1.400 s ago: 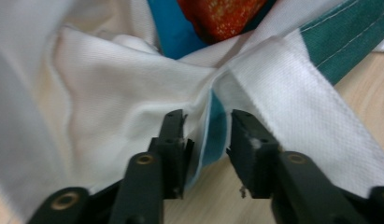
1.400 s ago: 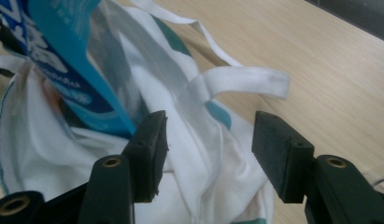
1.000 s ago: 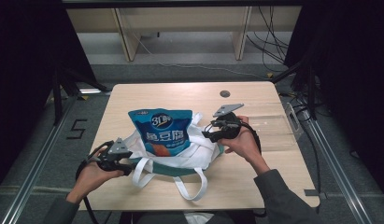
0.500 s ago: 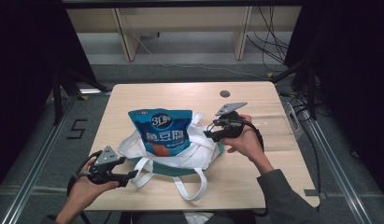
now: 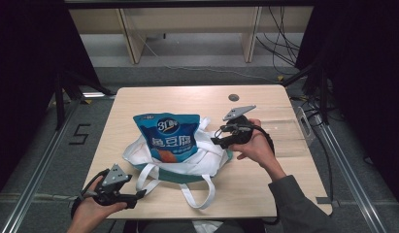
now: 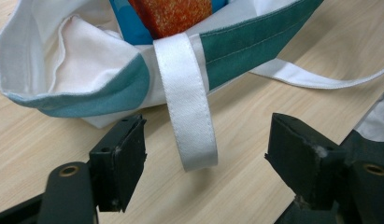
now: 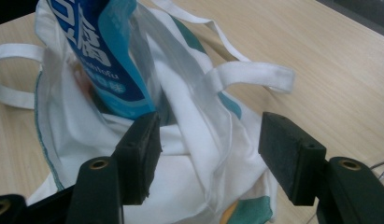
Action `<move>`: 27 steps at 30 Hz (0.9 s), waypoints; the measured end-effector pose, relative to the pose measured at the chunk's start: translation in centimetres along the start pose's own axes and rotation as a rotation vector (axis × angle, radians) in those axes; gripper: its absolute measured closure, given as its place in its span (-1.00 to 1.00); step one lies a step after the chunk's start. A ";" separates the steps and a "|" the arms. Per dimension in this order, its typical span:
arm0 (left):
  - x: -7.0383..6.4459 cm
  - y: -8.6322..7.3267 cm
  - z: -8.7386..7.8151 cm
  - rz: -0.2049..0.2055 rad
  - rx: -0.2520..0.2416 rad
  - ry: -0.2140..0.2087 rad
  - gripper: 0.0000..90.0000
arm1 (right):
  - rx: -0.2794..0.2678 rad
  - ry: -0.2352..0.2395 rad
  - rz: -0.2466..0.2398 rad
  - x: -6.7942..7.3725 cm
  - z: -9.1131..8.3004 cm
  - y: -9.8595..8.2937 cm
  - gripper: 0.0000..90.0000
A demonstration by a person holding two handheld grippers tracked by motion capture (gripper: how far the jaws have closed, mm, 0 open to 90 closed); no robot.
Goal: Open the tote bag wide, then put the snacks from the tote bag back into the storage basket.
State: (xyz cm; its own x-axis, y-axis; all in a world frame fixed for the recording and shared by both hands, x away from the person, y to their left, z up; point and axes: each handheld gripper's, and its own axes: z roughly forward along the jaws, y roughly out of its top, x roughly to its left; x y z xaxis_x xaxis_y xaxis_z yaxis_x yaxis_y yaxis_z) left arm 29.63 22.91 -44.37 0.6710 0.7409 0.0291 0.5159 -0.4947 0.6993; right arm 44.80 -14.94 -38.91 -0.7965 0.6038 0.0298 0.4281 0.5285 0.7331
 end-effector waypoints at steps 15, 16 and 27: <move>-0.3 -0.5 0.1 -0.012 0.032 0.009 -0.51 | -0.015 -0.011 -0.080 1.4 -1.6 2.4 -0.21; -0.3 -0.5 0.1 -0.012 0.032 0.009 -0.52 | -0.015 -0.011 -0.080 1.4 -1.6 2.4 -0.21; -0.3 -0.7 0.5 -0.097 -0.016 0.025 -0.54 | -0.040 0.045 -0.184 2.7 -2.2 7.3 -0.35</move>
State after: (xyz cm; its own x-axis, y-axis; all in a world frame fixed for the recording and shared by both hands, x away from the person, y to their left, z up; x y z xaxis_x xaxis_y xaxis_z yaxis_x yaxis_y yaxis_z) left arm 29.29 22.80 -45.21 0.6048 0.7961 -0.0219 0.5693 -0.4130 0.7109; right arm 44.86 -10.81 -32.00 -0.8785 0.4715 -0.0774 0.2571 0.6029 0.7552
